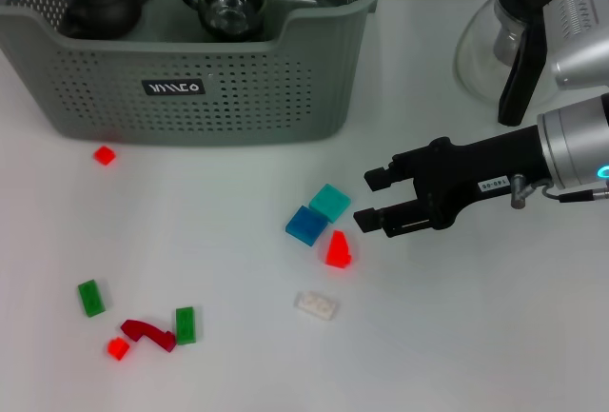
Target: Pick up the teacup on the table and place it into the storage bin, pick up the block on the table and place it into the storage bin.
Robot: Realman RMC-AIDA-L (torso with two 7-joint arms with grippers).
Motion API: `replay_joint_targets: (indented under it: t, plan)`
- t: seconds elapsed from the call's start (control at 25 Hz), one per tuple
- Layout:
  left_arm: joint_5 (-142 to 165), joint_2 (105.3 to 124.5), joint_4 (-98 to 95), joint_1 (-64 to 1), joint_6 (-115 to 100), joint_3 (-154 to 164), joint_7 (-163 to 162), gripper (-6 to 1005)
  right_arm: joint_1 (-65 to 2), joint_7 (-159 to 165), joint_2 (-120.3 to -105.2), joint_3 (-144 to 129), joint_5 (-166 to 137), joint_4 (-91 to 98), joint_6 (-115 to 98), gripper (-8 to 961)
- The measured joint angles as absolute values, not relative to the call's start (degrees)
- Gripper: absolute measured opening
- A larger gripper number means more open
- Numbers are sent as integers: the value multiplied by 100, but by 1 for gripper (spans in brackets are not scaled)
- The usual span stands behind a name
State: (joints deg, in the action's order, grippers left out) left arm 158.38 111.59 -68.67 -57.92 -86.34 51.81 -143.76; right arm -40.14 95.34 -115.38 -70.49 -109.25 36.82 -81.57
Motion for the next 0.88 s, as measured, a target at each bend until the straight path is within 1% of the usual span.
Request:
replay_joint_targets:
  t: [0.12, 0.32, 0.44, 0.6, 0.76, 0.88]
  plan:
    - [16111, 11200, -6634, -5831, -8288, 5188, -14386, 441, -4008, 9540, -11546, -7049, -10924, 3690, -8150, 685]
    - [16313, 11199, -6583, -5828, -8133, 5178, -14374, 448, -4026, 9528, -11549, -7047, -10925, 3676, -8136, 685]
    - [16307, 11175, -6825, -5800, -8476, 5163, -14271, 549, -4031, 9521, -11549, -7031, -10924, 3662, -8129, 685]
    - [16135, 11175, -7507, -5719, -10050, 4948, -13492, 694, -4016, 9520, -11546, -6978, -10925, 3653, -8115, 685]
    - [15892, 11321, -8331, -5424, -11496, 4797, -12820, 871, -3995, 9518, -11550, -6968, -10925, 3643, -8048, 685]
    - [15864, 11479, -8931, -4927, -11802, 5122, -12646, 888, -3991, 9518, -11548, -6950, -10925, 3638, -8002, 685]
